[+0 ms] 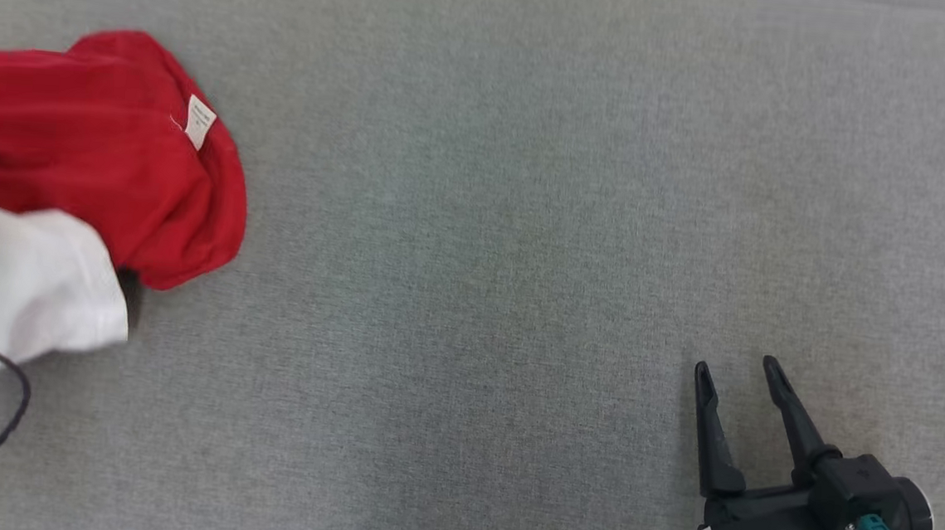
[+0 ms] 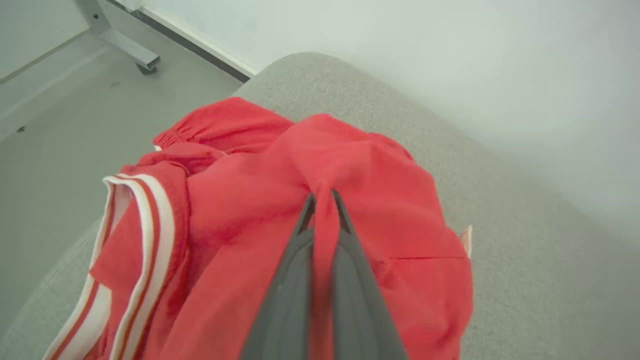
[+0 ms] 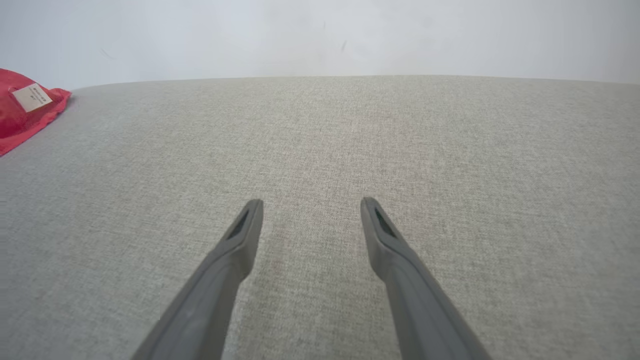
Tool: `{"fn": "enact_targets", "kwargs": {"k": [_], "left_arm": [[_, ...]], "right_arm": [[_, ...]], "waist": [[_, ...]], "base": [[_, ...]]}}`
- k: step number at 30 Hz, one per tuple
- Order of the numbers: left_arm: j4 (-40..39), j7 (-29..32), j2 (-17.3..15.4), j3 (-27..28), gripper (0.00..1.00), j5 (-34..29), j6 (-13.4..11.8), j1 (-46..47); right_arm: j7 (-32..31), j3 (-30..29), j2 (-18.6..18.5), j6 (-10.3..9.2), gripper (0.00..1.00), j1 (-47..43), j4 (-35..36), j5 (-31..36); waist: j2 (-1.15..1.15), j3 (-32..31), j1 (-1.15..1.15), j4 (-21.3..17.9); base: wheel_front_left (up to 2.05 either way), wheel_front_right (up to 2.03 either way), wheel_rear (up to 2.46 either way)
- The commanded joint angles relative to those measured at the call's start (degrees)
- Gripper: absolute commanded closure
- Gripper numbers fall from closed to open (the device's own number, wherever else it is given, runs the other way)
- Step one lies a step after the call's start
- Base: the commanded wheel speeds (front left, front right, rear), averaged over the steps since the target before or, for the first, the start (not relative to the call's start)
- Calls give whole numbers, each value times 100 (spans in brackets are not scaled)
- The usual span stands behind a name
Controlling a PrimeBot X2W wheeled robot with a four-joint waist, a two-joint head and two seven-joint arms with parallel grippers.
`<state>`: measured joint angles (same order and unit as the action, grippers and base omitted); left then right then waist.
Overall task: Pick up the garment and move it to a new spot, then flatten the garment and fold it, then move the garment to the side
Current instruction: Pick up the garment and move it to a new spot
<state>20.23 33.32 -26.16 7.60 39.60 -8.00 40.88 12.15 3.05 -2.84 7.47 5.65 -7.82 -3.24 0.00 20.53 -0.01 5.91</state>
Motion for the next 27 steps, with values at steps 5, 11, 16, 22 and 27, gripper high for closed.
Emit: {"fn": "enact_targets", "kwargs": {"k": [5,11,16,22,27], "left_arm": [[-322,-120,43,-152,100,46,199,489],[-501,-123,261,-585,100,-21,449,1023],[-555,-106,724,-881,100,176,618,1407],[-463,-79,1425,-1167,100,563,816,1674],[-385,57,1878,-1469,100,817,971,1621]], "right_arm": [[118,32,-8,5,0,-135,-208,-206],[211,43,-9,5,0,-328,-417,-395],[248,54,-9,5,0,-464,-489,-495],[262,131,-8,5,0,-543,-520,-583],[278,228,-8,5,0,-539,-528,-649]], "waist": [[0,-722,1,80],[0,-1297,1,-180],[0,-1601,1,-551],[0,-1730,1,-1094],[0,-1681,1,-1568]], "base": [[0,0,0],[0,0,0],[0,0,0],[0,0,0],[0,0,0]]}}
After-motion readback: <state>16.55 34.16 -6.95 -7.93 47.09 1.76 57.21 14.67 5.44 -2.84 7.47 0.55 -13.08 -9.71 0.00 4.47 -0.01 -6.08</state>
